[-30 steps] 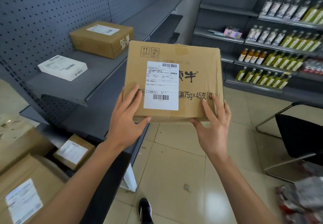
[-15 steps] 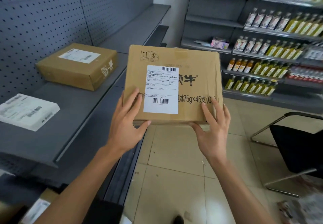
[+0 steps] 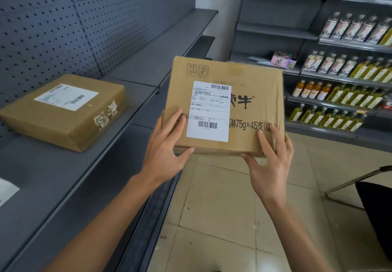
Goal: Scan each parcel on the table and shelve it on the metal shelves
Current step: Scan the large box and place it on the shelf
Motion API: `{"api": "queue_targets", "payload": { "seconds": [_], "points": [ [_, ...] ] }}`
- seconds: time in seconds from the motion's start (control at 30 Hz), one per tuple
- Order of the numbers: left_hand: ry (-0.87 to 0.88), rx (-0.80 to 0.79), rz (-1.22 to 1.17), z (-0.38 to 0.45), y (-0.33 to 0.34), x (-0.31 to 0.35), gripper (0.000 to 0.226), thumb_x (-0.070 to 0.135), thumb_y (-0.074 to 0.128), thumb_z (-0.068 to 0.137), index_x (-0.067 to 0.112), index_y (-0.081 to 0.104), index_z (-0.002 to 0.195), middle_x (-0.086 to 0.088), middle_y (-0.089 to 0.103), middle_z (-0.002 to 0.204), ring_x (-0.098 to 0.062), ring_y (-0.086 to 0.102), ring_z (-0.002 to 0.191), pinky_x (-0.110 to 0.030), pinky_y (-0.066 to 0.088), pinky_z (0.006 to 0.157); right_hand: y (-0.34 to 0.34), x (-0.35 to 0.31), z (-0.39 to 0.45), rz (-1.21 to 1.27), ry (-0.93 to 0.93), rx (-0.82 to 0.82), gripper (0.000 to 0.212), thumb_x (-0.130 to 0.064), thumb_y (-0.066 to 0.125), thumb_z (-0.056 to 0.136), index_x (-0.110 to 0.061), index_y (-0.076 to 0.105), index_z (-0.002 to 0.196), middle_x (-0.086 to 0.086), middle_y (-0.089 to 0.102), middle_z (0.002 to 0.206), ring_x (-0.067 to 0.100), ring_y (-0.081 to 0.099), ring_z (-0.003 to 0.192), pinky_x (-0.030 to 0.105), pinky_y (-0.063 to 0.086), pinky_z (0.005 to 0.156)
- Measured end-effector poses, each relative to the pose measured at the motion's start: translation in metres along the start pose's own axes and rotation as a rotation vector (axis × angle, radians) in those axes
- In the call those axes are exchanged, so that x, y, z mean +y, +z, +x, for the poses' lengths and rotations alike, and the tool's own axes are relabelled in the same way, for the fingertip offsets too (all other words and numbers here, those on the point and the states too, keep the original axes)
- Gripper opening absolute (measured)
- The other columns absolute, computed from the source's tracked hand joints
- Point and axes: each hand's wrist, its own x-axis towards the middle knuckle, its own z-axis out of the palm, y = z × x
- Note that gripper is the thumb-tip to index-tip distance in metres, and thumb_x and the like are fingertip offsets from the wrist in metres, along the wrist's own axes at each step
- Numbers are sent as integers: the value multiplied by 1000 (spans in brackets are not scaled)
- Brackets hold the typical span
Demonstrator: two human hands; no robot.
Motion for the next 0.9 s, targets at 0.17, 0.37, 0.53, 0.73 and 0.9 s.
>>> {"api": "queue_targets", "payload": {
  "seconds": [0.17,0.37,0.53,0.73,0.9],
  "points": [
    [-27,20,35,44,30,-18,84,35,76,83,5,42,154,1,30,166,-34,27,153,-41,17,124,29,30,55,26,-42,-31,71,-12,89,75,-8,60,140,12,41,157,44,29,144,53,29,119],
    [-33,47,74,104,41,-61,89,27,86,79,8,42,154,2,30,167,-35,29,152,-42,20,120,81,39,118,79,-51,-49,72,-8,88,75,-10,59,141,11,40,157,44,28,144,49,27,119],
    [-26,84,55,152,53,-96,87,28,84,79,6,44,153,1,31,166,-31,29,152,-41,16,126,120,45,162,82,-33,-60,73,-9,86,77,-14,57,144,6,38,159,40,24,147,51,26,119],
    [-29,96,5,203,69,-126,84,32,80,80,8,45,153,5,32,165,-26,28,153,-45,19,126,155,54,205,59,-31,-25,73,-11,87,78,-16,57,144,6,39,159,38,25,147,44,26,117],
    [-38,65,-10,239,78,-144,84,34,77,80,10,45,153,7,31,165,-30,27,153,-54,25,123,179,64,234,68,-17,-26,74,-12,86,78,-17,56,145,5,37,160,38,23,148,44,23,118]
  ]
}}
